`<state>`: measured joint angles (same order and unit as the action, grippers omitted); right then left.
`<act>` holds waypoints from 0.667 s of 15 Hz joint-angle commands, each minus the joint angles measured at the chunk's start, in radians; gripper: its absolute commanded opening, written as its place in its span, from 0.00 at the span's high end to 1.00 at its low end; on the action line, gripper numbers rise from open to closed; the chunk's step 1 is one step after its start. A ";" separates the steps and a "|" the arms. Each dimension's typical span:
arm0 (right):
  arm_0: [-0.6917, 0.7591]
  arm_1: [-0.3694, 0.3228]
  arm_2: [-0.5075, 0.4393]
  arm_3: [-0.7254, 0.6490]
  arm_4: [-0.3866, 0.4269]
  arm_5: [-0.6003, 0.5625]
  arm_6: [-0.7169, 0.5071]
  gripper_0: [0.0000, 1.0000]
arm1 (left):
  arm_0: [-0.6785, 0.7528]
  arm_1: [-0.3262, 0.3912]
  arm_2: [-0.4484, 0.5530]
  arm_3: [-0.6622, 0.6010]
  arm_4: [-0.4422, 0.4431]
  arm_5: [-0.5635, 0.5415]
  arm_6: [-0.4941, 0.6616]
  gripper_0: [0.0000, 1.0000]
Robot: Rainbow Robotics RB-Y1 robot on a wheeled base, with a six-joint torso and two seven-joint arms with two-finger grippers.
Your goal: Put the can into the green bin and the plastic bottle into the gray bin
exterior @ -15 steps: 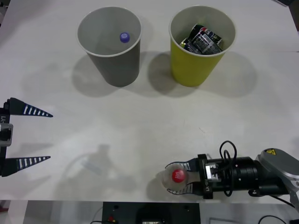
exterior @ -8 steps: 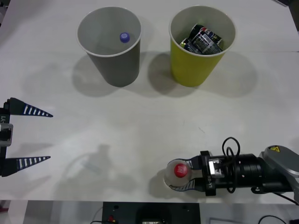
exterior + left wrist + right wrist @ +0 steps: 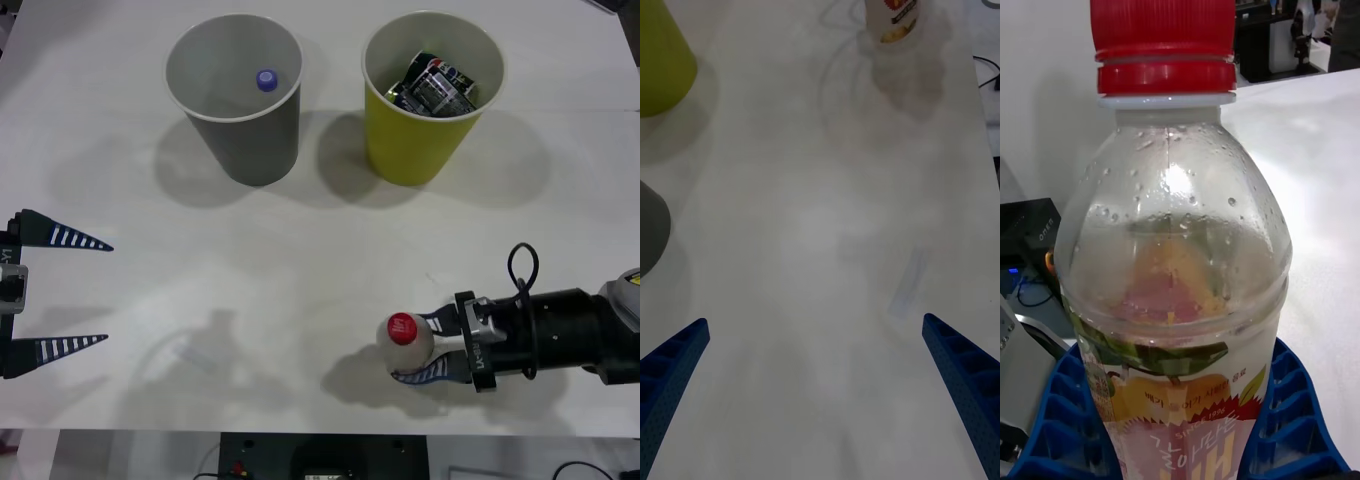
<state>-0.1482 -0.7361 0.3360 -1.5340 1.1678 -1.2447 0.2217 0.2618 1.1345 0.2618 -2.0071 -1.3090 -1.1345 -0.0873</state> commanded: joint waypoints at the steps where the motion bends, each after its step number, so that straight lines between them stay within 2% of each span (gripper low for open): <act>1: 0.021 0.000 -0.077 -0.144 0.138 0.002 -0.249 1.00 | 0.000 0.000 0.000 0.000 0.000 0.000 0.000 0.02; 8: 0.019 -0.005 -0.132 -0.469 0.460 0.045 -0.886 1.00 | 0.000 0.000 0.000 0.000 0.000 0.000 0.000 0.02; 10: 0.001 -0.017 -0.130 -0.534 0.520 0.048 -1.030 1.00 | 0.000 0.000 0.000 0.000 0.000 0.000 0.000 0.02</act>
<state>-0.1381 -0.7481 0.2044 -2.0416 1.6631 -1.1972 -0.7494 0.2618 1.1345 0.2618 -2.0071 -1.3090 -1.1345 -0.0873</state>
